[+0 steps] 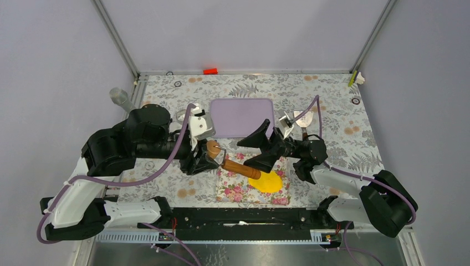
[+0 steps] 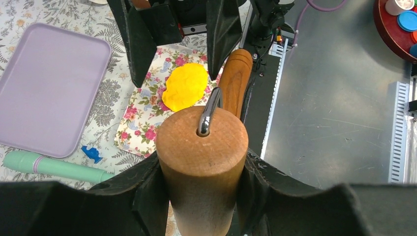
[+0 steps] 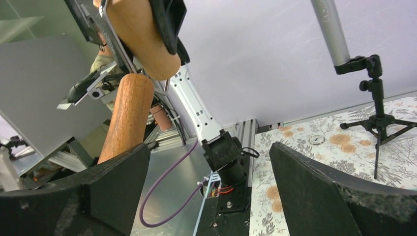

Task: Roll out the dumpling wrappers from the dough
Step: Flatten out the dough on the work surface.

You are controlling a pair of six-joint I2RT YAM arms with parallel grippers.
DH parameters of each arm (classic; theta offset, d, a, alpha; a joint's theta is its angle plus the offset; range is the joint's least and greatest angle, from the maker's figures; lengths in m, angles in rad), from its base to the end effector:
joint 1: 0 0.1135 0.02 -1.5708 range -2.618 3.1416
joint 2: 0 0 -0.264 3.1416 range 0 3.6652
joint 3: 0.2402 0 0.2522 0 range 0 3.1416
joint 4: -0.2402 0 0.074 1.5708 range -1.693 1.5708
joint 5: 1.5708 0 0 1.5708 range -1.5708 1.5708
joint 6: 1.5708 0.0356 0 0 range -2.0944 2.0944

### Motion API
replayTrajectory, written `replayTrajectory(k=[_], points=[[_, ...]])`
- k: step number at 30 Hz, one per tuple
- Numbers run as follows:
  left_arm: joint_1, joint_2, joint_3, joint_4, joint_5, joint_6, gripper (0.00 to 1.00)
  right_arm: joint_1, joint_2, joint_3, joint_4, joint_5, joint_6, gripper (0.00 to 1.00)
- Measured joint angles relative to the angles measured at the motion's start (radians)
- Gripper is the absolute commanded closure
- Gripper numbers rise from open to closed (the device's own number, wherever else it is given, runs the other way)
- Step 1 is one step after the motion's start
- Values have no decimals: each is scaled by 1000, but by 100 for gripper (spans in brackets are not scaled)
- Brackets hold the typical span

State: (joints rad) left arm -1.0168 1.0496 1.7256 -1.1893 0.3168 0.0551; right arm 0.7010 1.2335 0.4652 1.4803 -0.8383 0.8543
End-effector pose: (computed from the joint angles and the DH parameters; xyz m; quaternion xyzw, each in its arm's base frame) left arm 0.0621 -0.1215 0.4896 0.5038 0.6924 -0.3512 0.3787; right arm 0.1545 0.1650 0.2994 -0.3398 0.4075 0.7034 0.4729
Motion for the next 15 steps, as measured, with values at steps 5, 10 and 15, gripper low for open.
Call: replayTrajectory(k=[5, 10, 15], points=[[-13, -1, 2, -2, -3, -1, 100, 0, -12, 0, 0, 79, 15, 0], [-23, -5, 7, -10, -3, -3, 100, 0, -32, 16, 14, 116, 42, 0], [-33, -5, 21, -14, -3, -3, 100, 1, -31, 56, 21, 111, 68, 0]])
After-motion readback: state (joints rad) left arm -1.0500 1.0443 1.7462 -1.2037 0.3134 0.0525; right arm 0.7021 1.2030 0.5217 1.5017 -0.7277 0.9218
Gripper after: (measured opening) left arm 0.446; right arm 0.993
